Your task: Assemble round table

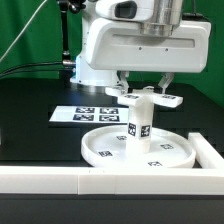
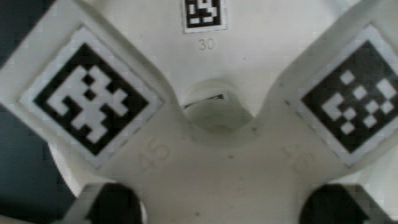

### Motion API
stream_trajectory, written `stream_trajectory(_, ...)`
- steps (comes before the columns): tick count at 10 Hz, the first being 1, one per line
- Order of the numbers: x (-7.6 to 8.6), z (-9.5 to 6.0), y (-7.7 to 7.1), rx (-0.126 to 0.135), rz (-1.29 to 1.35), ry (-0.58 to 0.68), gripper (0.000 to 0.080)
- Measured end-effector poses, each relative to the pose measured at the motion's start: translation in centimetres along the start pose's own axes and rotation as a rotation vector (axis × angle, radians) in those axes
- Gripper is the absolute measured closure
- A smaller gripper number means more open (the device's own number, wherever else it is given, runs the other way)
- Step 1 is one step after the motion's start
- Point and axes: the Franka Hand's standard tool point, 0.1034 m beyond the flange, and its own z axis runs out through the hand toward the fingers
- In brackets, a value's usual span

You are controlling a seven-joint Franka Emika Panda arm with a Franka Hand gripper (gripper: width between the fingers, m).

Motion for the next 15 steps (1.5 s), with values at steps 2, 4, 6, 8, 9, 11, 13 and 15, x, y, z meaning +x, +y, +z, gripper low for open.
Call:
stream_trajectory(2,0.02,-0.02,-0.04,0.003,0.106,0.001,0.0360)
stream_trajectory(4,0.08,-0.06,-0.08,0.012,0.242,0.002,0.0360)
stream_trajectory(6,-0.16,0.18,0.09,0.047,0.431,-0.005,0.0360)
stream_trajectory(8,-0.19,0.20,0.19,0.077,0.618,-0.010,0.0360)
stream_trajectory(9,-0.18,0.21,0.26,0.093,0.714,-0.014,0.0360)
stream_trajectory(11,-0.11,0.21,0.47,0.132,0.897,-0.013,0.0360)
stream_trajectory(13,0.03,0.20,0.40,0.140,1.037,-0.015,0.0360)
stream_trajectory(15,0.02,0.26,0.41,0.139,1.067,-0.018,0.0304)
